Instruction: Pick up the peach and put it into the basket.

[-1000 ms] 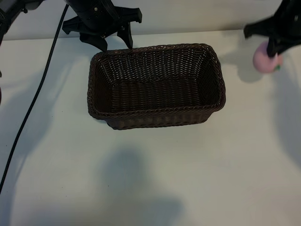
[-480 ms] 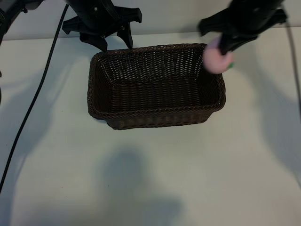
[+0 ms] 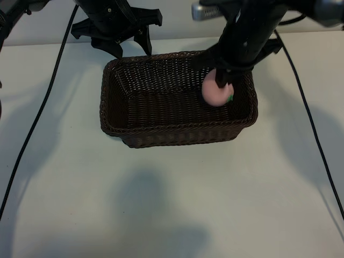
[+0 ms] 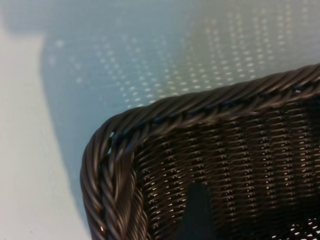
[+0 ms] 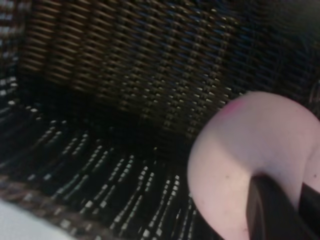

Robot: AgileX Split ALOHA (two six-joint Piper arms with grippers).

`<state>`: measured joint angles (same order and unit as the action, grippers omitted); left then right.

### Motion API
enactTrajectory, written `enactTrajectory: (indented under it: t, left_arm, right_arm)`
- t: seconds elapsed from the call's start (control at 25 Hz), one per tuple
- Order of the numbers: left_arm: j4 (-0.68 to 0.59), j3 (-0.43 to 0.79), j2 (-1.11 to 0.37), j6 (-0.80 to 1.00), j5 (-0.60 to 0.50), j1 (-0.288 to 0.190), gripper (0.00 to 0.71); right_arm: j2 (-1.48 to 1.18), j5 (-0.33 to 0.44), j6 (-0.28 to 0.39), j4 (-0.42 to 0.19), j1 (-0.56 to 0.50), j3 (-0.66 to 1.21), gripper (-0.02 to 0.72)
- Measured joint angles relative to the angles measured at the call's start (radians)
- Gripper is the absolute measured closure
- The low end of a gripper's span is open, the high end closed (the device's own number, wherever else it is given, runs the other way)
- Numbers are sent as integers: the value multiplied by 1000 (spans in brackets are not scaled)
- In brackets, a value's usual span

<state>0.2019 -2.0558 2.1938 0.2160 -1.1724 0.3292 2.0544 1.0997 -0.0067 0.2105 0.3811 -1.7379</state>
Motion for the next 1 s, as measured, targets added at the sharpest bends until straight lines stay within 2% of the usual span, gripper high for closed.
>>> enactTrajectory:
  t: [0.2, 0.32, 0.44, 0.6, 0.68, 0.8, 1.0]
  left_arm:
    - [0, 0, 0, 0, 0, 0, 112]
    - [0, 0, 0, 0, 0, 0, 112]
    - [0, 0, 0, 0, 0, 0, 112]
    - [0, 0, 0, 0, 0, 0, 112]
    - [0, 0, 0, 0, 0, 0, 112]
    - [0, 0, 0, 0, 0, 0, 112]
    - [0, 0, 0, 0, 0, 0, 112]
  right_arm:
    - [48, -8, -7, 3, 0, 0, 656]
    - [48, -13, -13, 16, 0, -3, 620]
    - [48, -8, -15, 18, 0, -20, 495]
    - [48, 26, -30, 22, 0, -67, 259]
    - [48, 53, -34, 22, 0, -89, 180]
    - [48, 92, -38, 20, 0, -139, 144]
    - [48, 118, -42, -11, -17, -243, 158]
